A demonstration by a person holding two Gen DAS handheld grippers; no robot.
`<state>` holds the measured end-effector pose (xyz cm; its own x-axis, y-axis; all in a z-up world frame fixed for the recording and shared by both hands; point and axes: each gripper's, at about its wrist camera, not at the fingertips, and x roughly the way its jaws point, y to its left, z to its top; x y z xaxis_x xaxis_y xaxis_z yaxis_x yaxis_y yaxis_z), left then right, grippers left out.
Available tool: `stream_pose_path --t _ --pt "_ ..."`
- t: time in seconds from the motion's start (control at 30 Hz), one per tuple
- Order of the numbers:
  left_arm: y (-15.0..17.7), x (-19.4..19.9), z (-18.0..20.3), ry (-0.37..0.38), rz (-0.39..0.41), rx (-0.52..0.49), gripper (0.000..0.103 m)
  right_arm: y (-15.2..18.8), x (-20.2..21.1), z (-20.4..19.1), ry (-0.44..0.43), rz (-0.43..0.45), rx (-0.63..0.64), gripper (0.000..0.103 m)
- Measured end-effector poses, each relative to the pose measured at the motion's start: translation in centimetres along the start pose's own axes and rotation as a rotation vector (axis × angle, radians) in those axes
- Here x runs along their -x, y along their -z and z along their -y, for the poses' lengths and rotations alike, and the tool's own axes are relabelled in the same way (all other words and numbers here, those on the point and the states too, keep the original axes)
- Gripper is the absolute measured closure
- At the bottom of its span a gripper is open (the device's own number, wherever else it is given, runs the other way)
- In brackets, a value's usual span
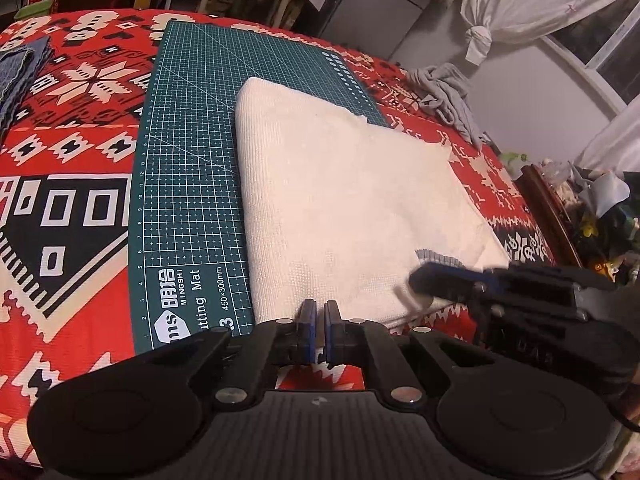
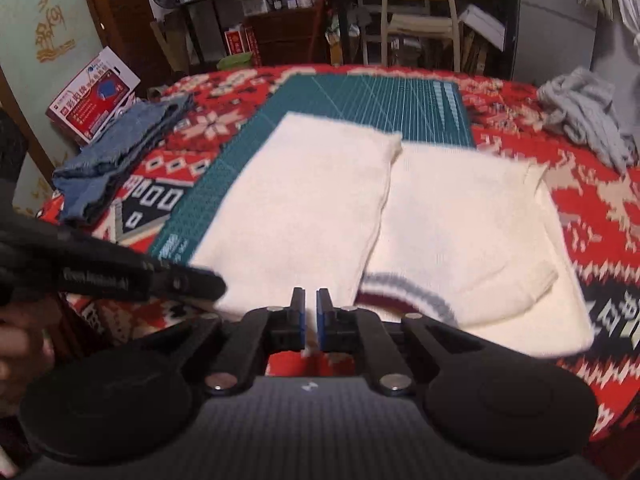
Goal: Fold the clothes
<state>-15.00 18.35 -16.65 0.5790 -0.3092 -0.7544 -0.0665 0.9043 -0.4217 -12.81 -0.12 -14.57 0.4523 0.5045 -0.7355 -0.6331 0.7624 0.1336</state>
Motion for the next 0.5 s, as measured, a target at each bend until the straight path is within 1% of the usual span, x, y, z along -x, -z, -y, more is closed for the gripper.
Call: stream_pose_path --t 0.1,0.2,0.27,0.5 --pt "-0.1 0.0 -0.2 0.008 -0.002 0.012 0.097 -0.9 -0.9 0.0 0.028 0.013 -0.001 0.097" --pt "0.0 0.0 -0.1 0.006 -0.002 0.009 0.097 -1.2 -2.3 0.4 0.034 -0.002 -0.031 0.097" --pt "0.0 0.0 -0.1 0.007 -0.002 0.008 0.097 -0.7 -2.5 0.5 0.039 -0.002 -0.030 0.100" --pt "-0.1 -0.1 -0.4 0.022 -0.005 0.021 0.097 1.3 -1.4 0.5 0.035 -0.010 -0.010 0.100"
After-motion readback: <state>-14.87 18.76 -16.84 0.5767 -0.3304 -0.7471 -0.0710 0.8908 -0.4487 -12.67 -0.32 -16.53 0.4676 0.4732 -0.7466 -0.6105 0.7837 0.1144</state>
